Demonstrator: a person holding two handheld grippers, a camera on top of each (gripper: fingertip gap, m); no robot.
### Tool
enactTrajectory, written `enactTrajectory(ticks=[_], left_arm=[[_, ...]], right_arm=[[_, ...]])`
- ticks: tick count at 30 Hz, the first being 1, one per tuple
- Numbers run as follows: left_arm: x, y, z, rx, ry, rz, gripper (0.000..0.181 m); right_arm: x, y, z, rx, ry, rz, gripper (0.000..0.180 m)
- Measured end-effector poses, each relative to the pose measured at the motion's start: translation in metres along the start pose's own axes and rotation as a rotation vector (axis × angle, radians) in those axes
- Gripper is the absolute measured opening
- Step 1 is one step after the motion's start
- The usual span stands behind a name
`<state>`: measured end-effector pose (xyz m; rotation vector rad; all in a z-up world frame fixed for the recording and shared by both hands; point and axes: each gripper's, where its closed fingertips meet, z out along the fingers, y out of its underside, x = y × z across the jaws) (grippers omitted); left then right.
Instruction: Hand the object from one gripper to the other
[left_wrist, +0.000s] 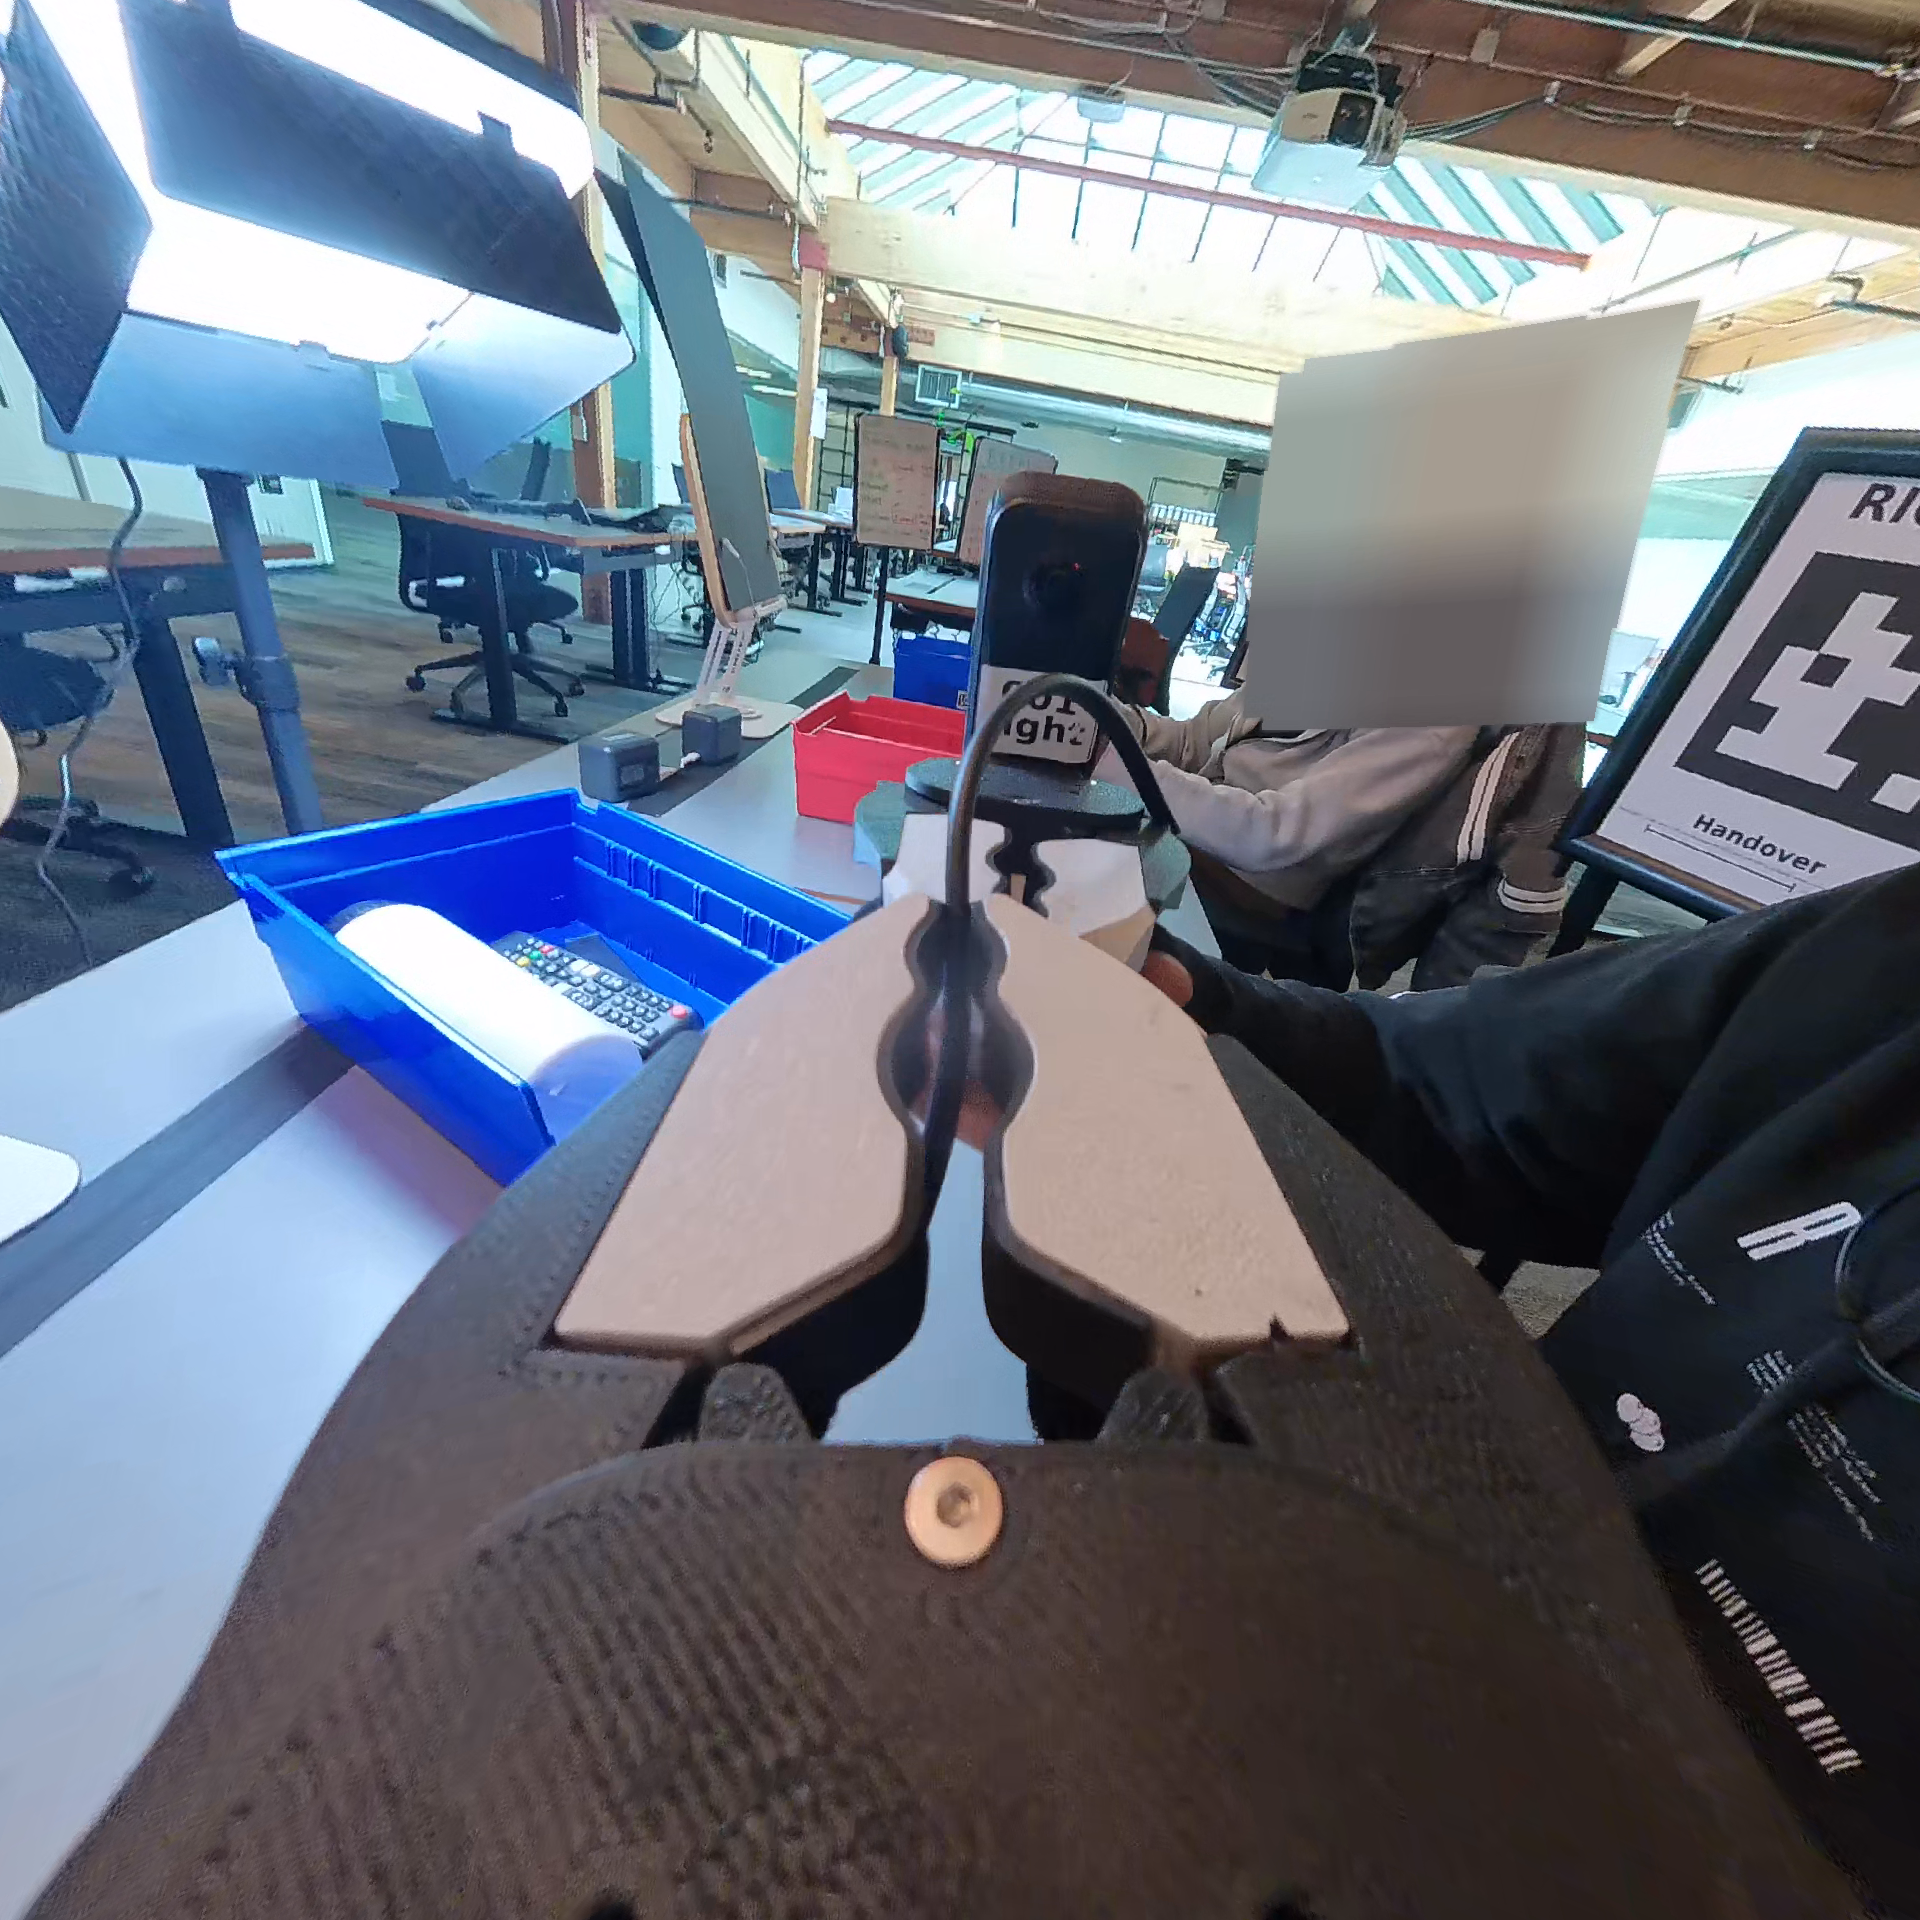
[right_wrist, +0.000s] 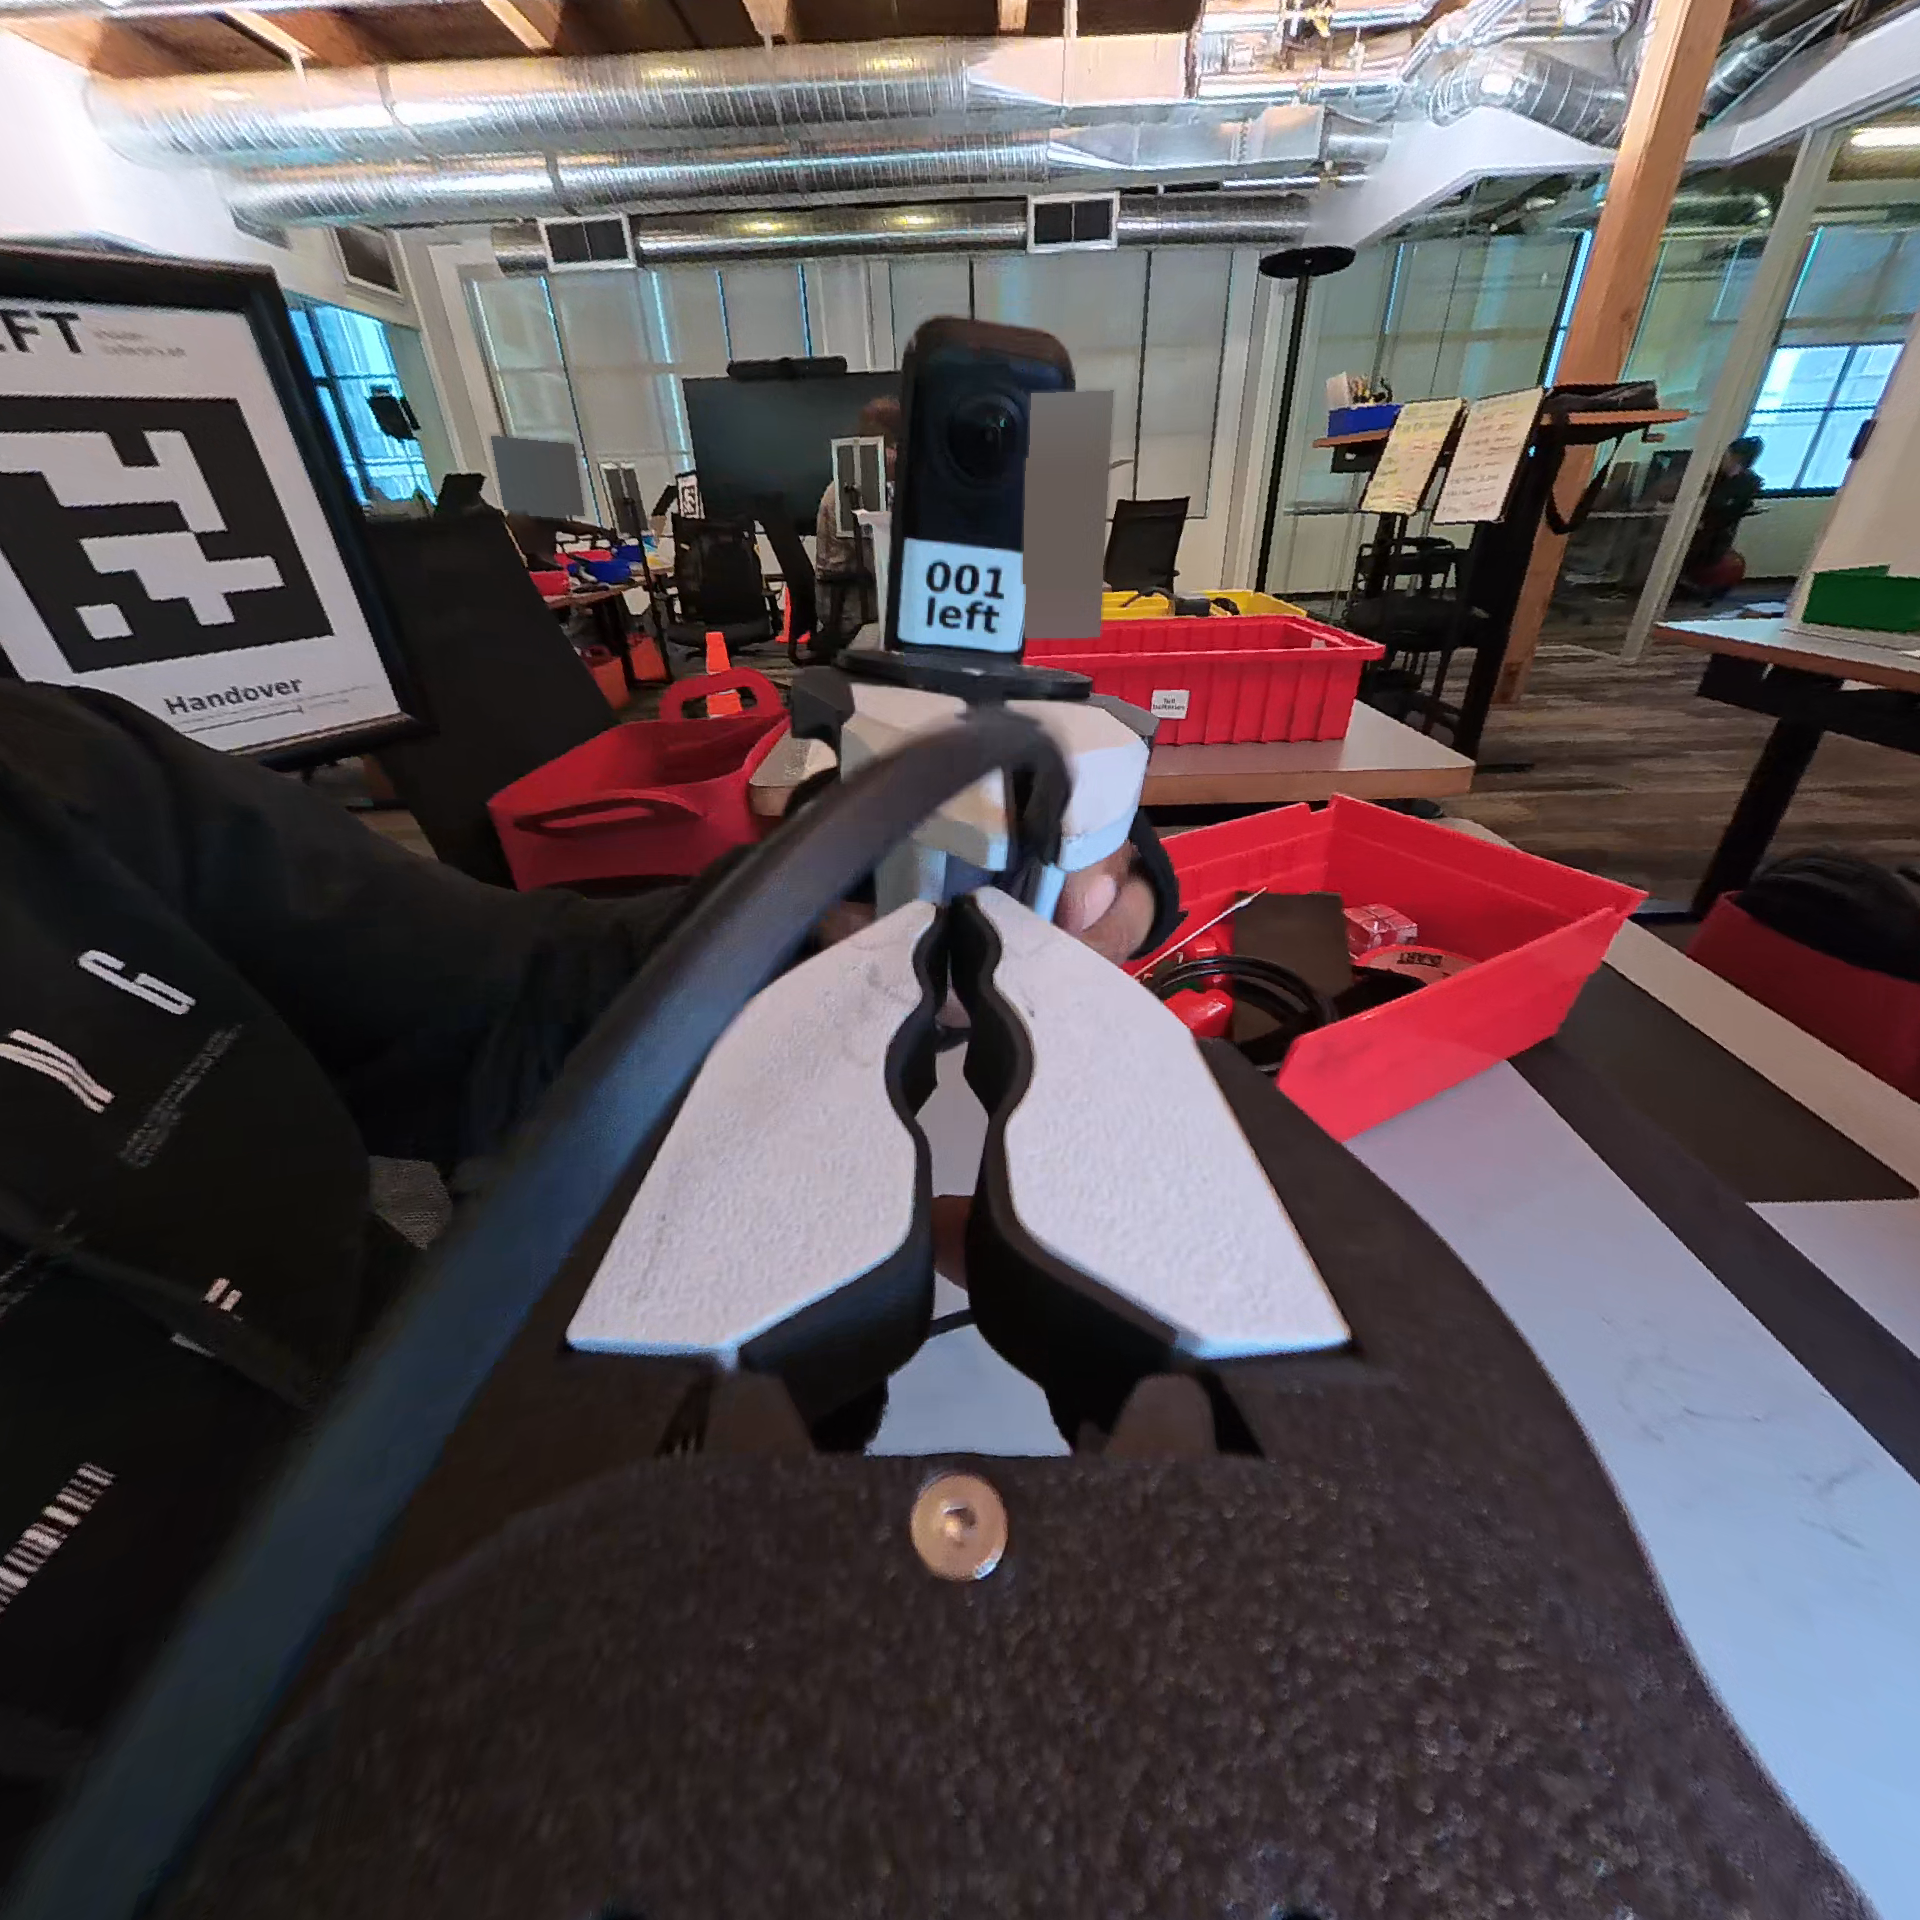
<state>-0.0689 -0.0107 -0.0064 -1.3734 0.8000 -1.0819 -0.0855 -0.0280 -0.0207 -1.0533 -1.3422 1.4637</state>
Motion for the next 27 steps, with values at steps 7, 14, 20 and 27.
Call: enactTrajectory(ticks=[7,14,20,27], left_arm=[[0.004,-0.003,-0.009,0.004,0.043,0.065,0.011],[0.002,0.003,-0.014,-0.030,0.059,0.119,0.016],[-0.034,0.051,-0.009,-0.220,-0.057,0.241,0.014],[-0.043,0.046,-0.011,-0.233,-0.155,0.277,0.001]], right_arm=[[-0.006,-0.013,-0.006,0.045,-0.028,0.013,0.000],[-0.002,-0.011,-0.007,0.035,-0.018,0.009,0.000],[-0.002,-0.009,-0.006,0.008,-0.007,-0.019,0.000],[0.035,0.004,-0.025,-0.143,0.214,-0.150,0.006]])
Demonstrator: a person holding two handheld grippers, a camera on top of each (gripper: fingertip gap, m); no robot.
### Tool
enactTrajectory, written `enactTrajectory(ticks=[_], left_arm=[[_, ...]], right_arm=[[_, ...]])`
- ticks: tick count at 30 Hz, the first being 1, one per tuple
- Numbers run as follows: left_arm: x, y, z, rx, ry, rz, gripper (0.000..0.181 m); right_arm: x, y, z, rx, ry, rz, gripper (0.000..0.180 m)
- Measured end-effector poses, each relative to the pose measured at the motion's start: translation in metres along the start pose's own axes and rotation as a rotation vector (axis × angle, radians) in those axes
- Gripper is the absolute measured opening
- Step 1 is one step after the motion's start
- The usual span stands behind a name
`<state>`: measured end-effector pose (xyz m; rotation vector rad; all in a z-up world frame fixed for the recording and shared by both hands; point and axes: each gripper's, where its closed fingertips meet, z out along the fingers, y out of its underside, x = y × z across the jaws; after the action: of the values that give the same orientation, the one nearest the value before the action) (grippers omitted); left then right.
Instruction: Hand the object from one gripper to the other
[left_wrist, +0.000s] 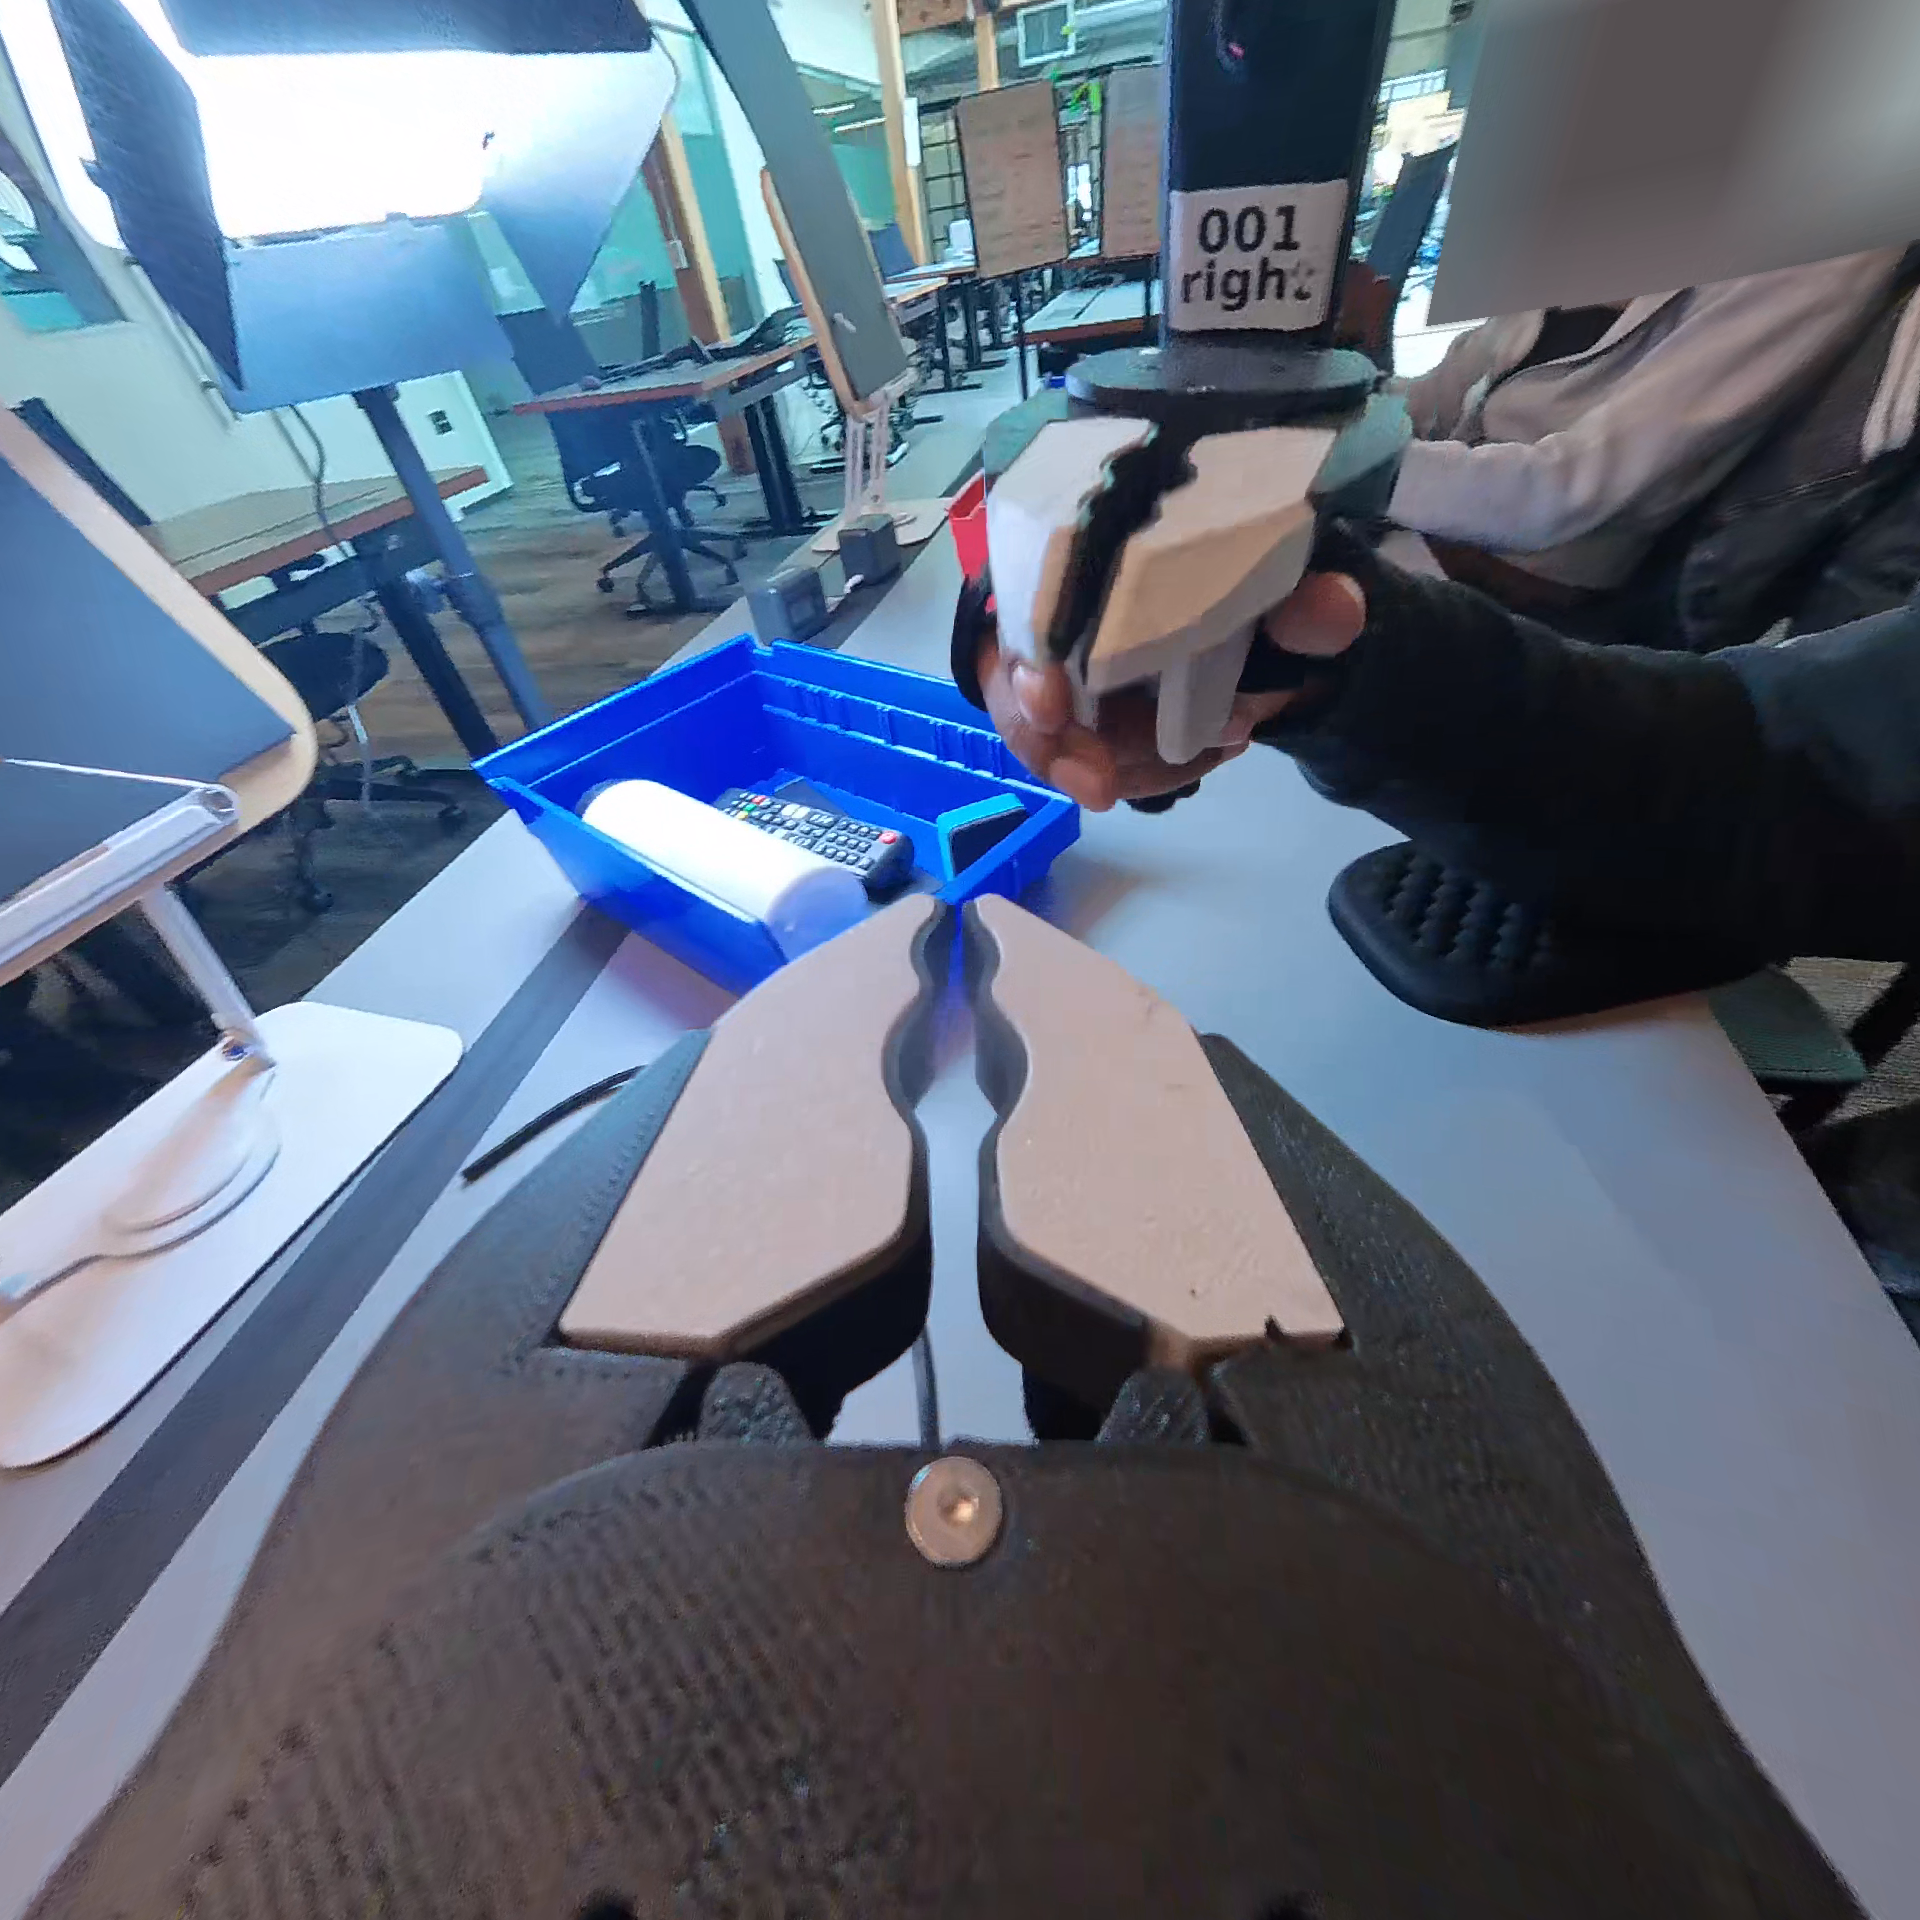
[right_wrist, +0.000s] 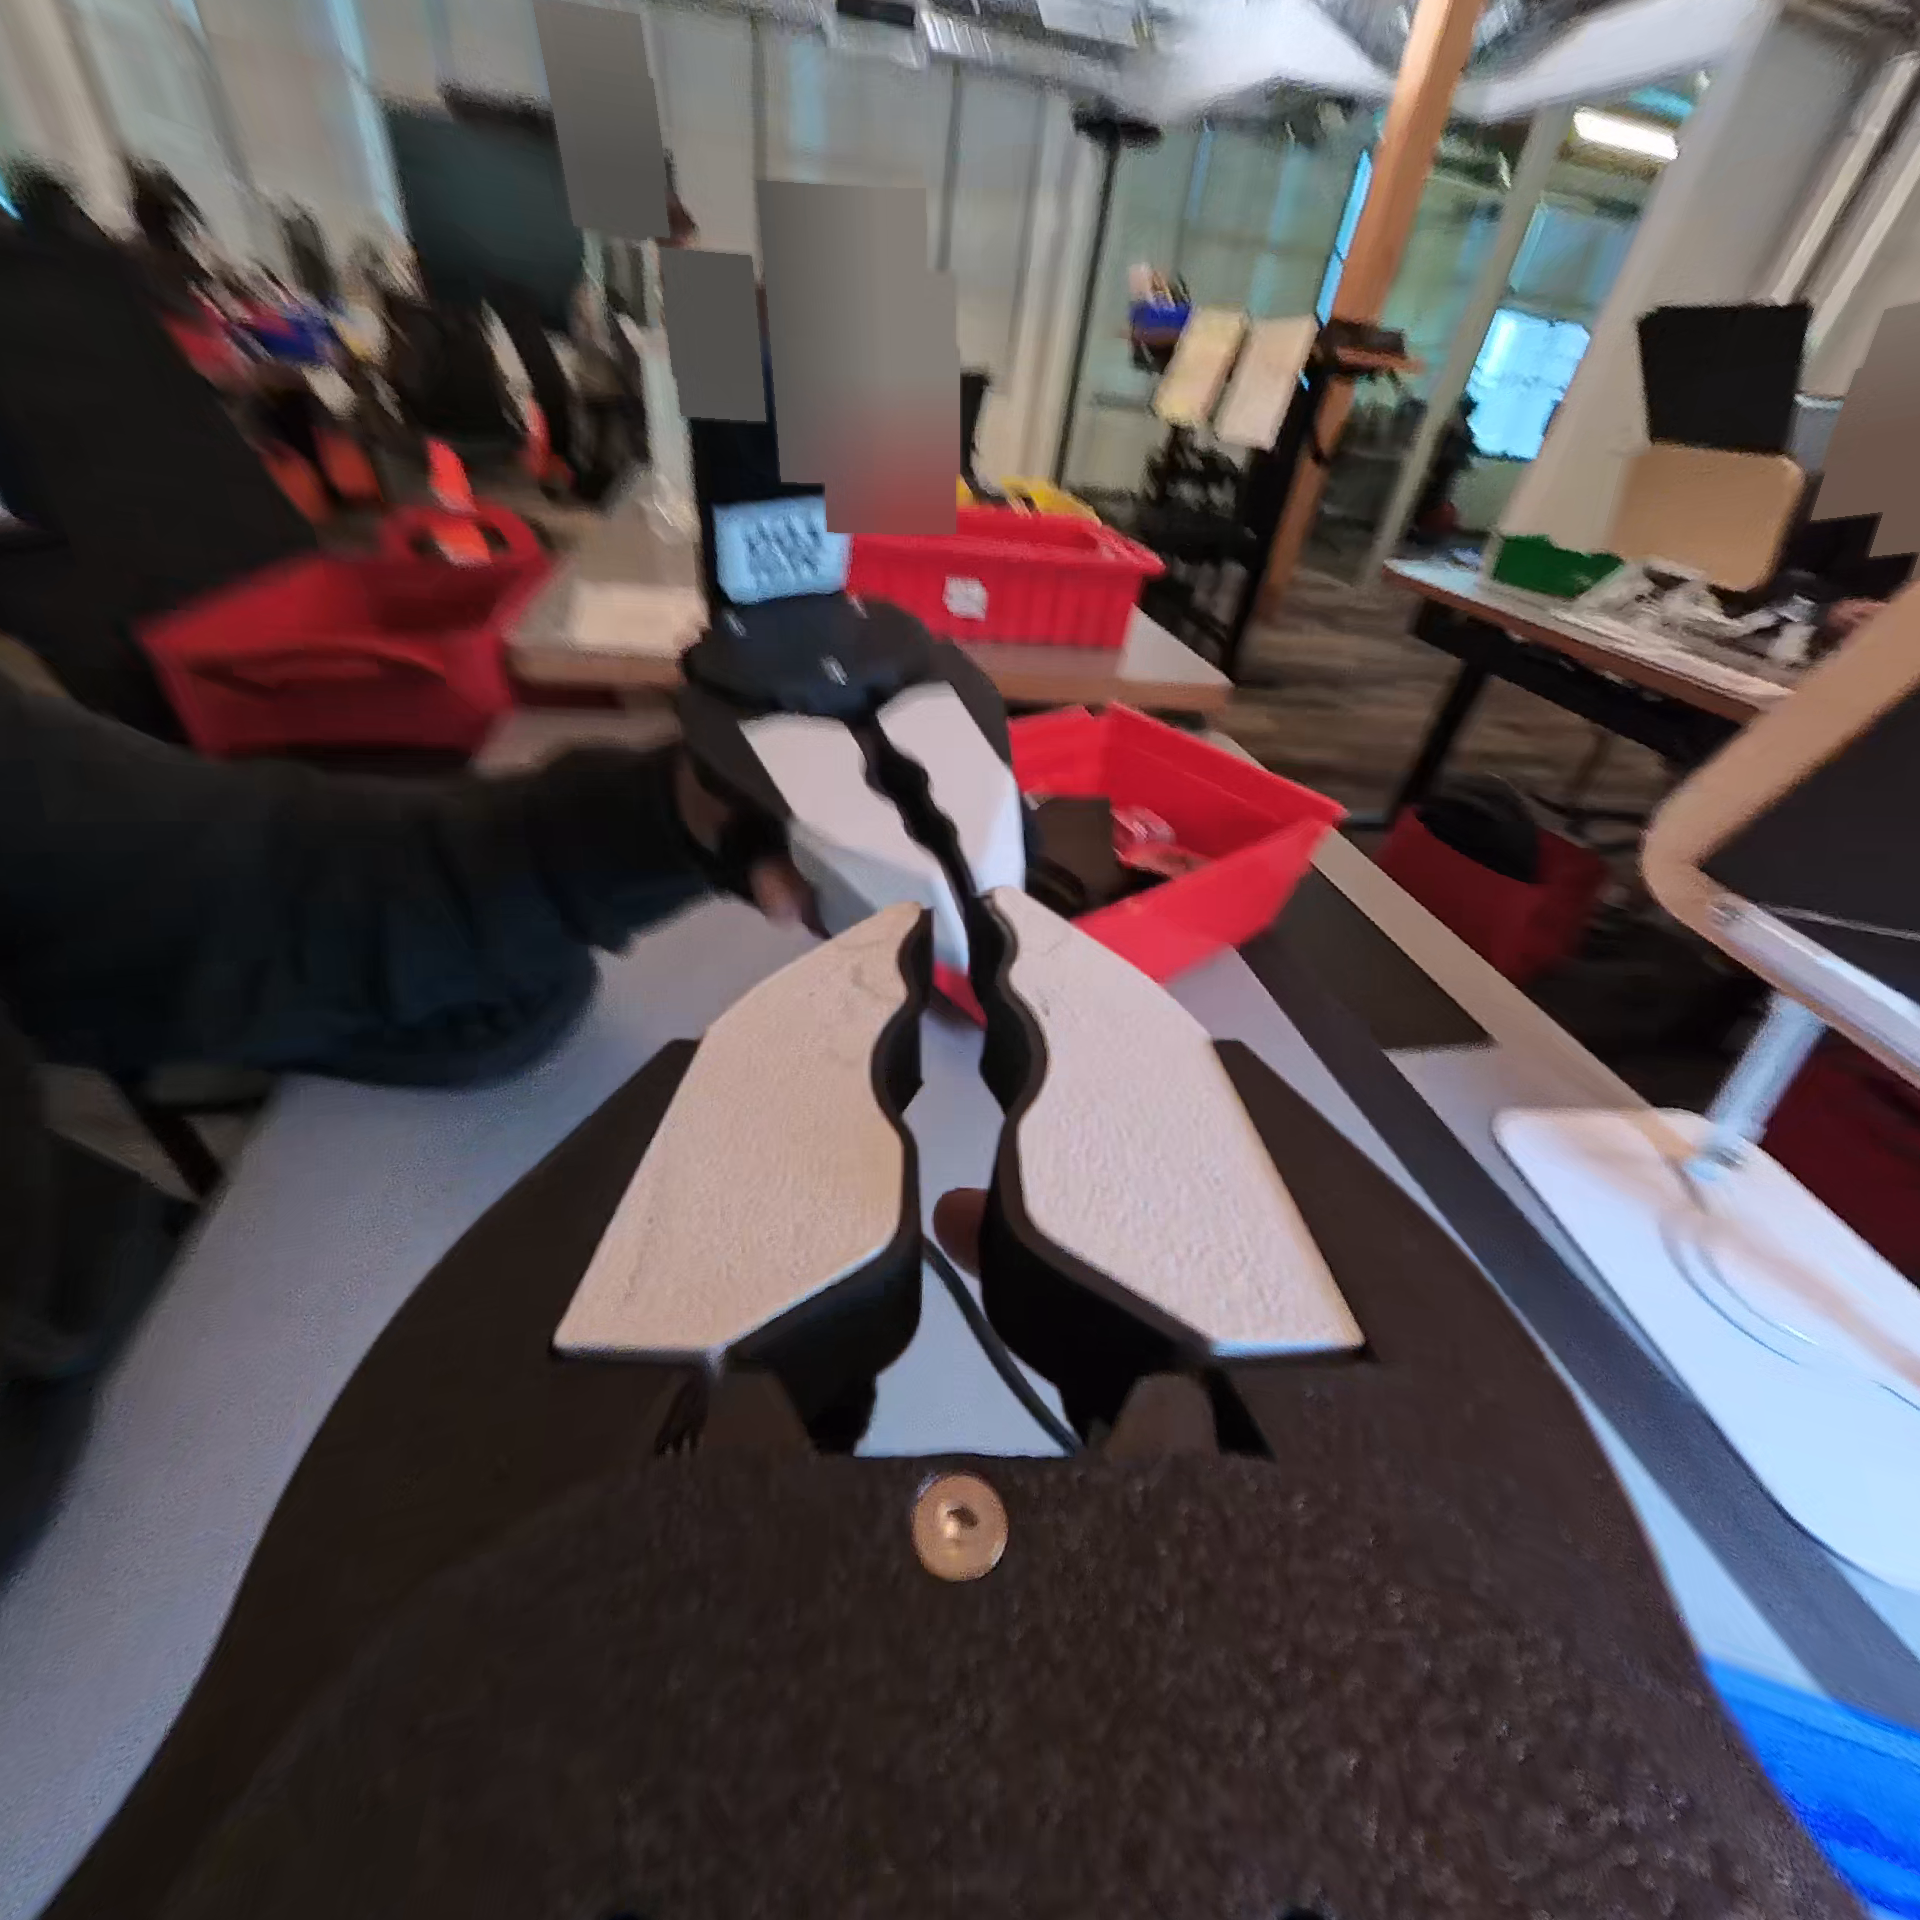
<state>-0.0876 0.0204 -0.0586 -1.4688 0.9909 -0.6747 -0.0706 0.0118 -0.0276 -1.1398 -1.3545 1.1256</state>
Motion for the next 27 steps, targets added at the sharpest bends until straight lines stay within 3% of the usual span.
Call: enactTrajectory(ticks=[4,10,23,27], left_arm=[[-0.011,-0.001,-0.005,-0.014,-0.066,-0.012,0.002],[-0.014,0.001,-0.006,-0.049,-0.110,0.035,0.002],[-0.028,0.002,-0.023,-0.096,-0.151,0.086,0.003],[-0.032,0.005,-0.030,-0.124,-0.168,0.110,0.002]], right_arm=[[0.031,0.062,-0.008,-0.342,0.128,-0.174,0.021],[0.047,0.172,-0.025,-0.830,0.083,-0.225,0.031],[0.064,0.245,0.002,-1.143,-0.156,-0.265,0.038],[0.060,0.252,0.008,-1.226,-0.233,-0.222,0.013]])
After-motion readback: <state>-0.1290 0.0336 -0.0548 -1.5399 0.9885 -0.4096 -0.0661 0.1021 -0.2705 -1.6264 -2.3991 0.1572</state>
